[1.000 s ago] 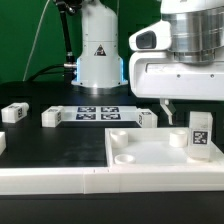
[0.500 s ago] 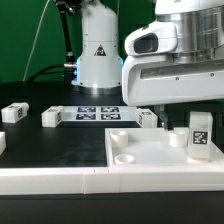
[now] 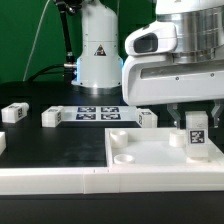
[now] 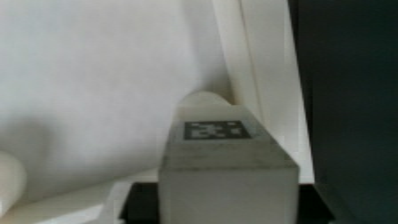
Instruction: Assemble one leg
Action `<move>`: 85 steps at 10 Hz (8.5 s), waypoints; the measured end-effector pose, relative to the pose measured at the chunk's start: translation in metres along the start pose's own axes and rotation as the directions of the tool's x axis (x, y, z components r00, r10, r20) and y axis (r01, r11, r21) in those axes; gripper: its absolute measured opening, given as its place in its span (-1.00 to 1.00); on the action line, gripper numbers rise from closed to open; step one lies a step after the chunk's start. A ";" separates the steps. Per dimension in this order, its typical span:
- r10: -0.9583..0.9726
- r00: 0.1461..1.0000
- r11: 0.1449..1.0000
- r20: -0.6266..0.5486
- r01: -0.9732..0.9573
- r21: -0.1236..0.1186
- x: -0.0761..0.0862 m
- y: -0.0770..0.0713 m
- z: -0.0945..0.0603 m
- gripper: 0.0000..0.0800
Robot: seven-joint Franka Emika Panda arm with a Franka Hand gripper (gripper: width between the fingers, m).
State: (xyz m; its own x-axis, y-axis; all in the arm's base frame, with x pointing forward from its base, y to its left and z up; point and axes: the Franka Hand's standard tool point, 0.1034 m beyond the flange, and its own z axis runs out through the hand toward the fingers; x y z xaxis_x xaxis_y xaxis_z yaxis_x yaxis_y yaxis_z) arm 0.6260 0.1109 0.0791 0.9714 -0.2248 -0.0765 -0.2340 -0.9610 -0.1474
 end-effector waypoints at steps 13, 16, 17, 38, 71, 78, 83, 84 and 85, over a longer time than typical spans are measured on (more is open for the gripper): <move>0.997 0.078 0.077 0.020 -0.996 0.041 0.000 0.000 0.003 -0.27; 0.993 -0.112 -0.113 0.031 -0.993 0.037 0.001 0.000 0.002 -0.27; 0.990 -0.138 -0.139 0.034 -0.990 0.036 0.001 0.000 0.002 -0.25; -0.048 0.999 0.998 0.015 0.048 -0.029 0.011 -0.004 -0.002 0.38; 0.857 0.515 0.515 0.011 -0.857 -0.024 -0.001 0.003 -0.002 0.62; 0.401 0.915 0.914 -0.051 -0.403 -0.051 -0.005 -0.010 0.005 0.62; 0.084 0.996 0.994 -0.035 -0.086 -0.064 -0.003 -0.005 0.006 0.53; 0.084 0.996 0.994 -0.035 -0.086 -0.064 -0.003 -0.004 0.006 0.08; 0.084 0.996 0.994 -0.035 -0.086 -0.064 -0.003 -0.004 0.006 0.08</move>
Offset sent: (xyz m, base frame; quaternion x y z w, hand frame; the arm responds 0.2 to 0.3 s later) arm -0.0119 0.0000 -0.0057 0.0066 0.0097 0.3702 0.9289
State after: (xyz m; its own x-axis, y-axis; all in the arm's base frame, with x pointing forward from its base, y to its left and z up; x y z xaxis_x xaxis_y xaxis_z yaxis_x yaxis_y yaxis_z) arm 0.6238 0.1167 0.0739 0.9490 -0.3106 -0.0537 -0.3140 -0.9463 -0.0770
